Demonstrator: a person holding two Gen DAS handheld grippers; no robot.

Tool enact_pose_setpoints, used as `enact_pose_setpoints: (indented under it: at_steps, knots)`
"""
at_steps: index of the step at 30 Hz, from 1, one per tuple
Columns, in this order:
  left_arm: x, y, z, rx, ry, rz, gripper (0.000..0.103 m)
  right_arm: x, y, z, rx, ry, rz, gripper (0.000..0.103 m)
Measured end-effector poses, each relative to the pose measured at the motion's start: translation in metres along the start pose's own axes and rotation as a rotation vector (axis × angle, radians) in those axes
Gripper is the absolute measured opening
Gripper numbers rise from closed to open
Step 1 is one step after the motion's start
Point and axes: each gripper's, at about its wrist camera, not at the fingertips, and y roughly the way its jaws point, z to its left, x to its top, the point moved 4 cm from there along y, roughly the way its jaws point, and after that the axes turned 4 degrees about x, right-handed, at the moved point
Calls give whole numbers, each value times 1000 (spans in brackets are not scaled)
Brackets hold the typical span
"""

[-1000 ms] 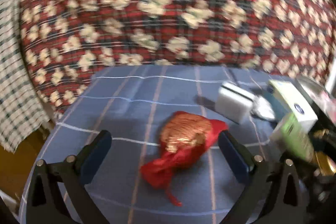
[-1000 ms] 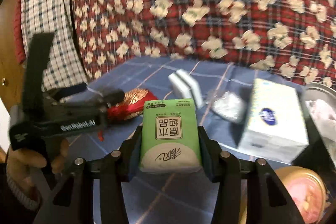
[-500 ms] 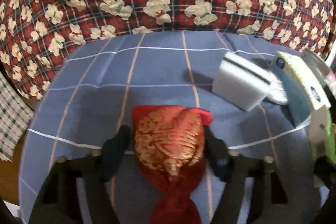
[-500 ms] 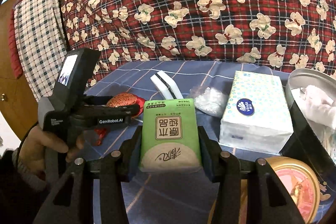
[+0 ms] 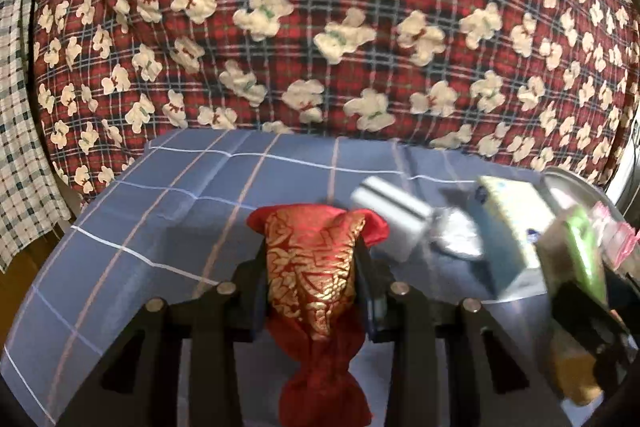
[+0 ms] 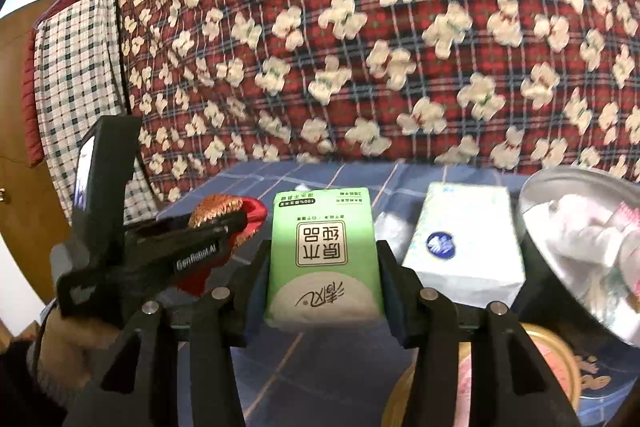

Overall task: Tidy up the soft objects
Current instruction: 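Grasp the green tissue pack with the right tool while the left tool grasps the red pouch, then lift the red pouch and green tissue pack and carry them over the basin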

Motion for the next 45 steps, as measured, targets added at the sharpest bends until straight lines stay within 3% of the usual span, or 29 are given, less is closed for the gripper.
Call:
enact_pose_setpoints:
  at_steps: [7, 12, 25, 45]
  knots:
    - [-5, -24, -32, 21, -18, -62, 35, 6, -16, -2, -60, -46, -74, 52]
    - [-9, -31, -45, 57, 24, -91, 35, 5, -30, -13, -92, -40, -99, 52]
    - [-17, -41, -61, 77, 33, -108, 35, 4, -54, -32, -123, -15, -146, 52]
    - [-29, -56, -91, 38, 12, -106, 35, 1, -87, -51, -198, -56, -211, 52]
